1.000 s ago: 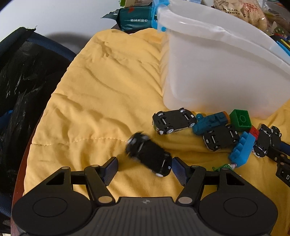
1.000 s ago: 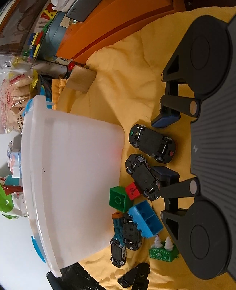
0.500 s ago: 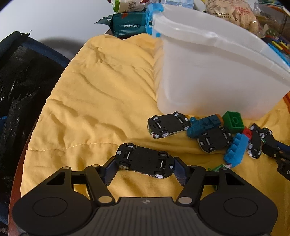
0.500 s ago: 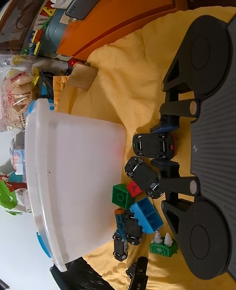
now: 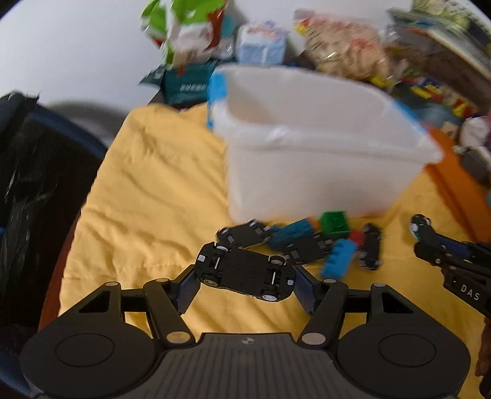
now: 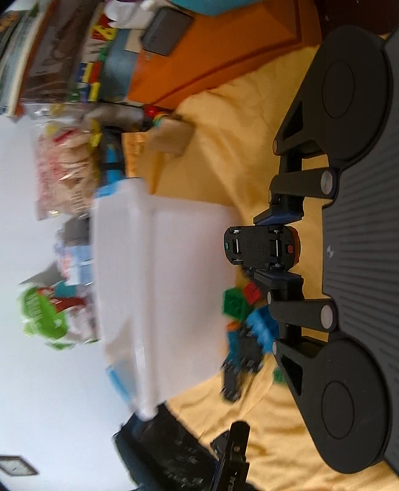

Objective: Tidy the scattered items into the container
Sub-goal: 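Carry both black cars over the container and open both tools to drop them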

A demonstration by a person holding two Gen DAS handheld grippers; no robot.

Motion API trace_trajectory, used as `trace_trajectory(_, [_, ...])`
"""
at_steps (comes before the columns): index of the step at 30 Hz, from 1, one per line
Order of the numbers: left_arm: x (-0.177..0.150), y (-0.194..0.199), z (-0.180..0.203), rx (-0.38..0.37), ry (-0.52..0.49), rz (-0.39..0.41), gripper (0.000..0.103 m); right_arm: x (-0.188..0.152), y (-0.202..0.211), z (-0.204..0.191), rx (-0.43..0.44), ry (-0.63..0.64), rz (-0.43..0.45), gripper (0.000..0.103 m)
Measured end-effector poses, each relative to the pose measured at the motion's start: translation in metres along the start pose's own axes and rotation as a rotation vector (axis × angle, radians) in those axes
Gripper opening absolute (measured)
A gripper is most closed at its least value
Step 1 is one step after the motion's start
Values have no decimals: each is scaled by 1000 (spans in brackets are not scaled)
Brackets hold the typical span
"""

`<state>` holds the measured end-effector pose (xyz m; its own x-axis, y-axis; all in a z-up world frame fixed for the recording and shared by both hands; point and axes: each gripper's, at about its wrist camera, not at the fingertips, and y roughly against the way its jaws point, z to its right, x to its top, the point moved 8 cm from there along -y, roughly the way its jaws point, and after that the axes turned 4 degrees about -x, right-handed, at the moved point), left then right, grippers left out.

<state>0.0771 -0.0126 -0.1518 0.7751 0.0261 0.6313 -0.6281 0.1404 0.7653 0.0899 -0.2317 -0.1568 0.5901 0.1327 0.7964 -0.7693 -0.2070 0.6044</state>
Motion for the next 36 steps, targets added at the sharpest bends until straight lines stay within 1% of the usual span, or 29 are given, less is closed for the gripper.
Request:
trace_trajectory(4, [22, 32, 1, -26, 13, 58, 68, 22, 28, -3, 31, -4, 53, 33])
trace_trajectory(7, [45, 45, 1, -36, 20, 85, 68, 42, 40, -8, 49, 3, 87, 33])
trace_trajectory(12, [87, 49, 3, -28, 21, 122, 68, 80, 43, -14, 47, 26, 145, 33])
trace_trajectory(17, [116, 33, 8, -11, 15, 112, 68, 113, 29, -15, 46, 44, 158, 33])
trace_trajectory(21, [134, 13, 10, 14, 22, 93, 68, 130, 8, -18, 48, 68, 122, 33])
trace_trajectory(24, [144, 0, 9, 34, 29, 86, 68, 135, -6, -20, 40, 95, 100, 33])
trace_trajectory(26, [148, -7, 8, 41, 27, 81, 68, 137, -15, -20, 44, 92, 73, 33])
trace_trajectory(32, [150, -26, 10, 65, 14, 49, 68, 133, -43, -17, 39, 97, -3, 33])
trace_trajectory(36, [145, -43, 9, 80, 13, 9, 68, 129, -57, -14, 33, 90, -44, 33])
